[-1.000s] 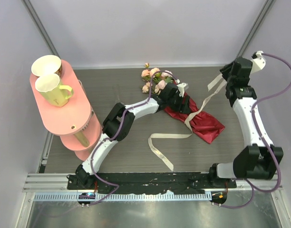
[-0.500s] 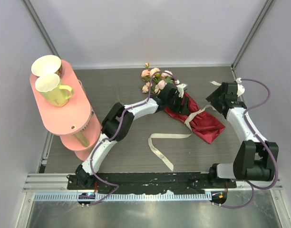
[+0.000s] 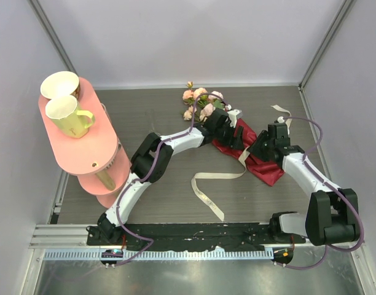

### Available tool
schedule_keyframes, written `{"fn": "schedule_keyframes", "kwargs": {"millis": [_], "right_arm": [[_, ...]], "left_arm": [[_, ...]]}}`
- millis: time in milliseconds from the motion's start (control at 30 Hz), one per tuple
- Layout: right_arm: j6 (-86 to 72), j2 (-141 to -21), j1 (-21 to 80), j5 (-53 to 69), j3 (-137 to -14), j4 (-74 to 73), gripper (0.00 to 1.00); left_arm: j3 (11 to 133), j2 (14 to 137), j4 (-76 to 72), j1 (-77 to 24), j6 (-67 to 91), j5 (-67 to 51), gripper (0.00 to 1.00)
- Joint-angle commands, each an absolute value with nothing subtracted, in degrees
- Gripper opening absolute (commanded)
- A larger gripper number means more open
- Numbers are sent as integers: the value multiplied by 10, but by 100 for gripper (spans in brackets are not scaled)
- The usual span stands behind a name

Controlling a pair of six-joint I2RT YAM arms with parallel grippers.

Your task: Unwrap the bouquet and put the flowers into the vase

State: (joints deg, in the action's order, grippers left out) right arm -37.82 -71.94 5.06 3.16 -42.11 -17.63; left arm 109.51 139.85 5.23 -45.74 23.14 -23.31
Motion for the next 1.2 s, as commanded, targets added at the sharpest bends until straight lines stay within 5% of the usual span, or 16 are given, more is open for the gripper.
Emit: {"fn": "schedule_keyframes", "kwargs": {"millis": [0,1167], "right_arm": [[-380,-726,67,59,-412,-129,39],[-324,-685,69,-55,-408,-148,42]], "left_arm": [[1090,1360,49,-457,220,-241,65],[1100,1370,55,-457,221,-243,65]]}}
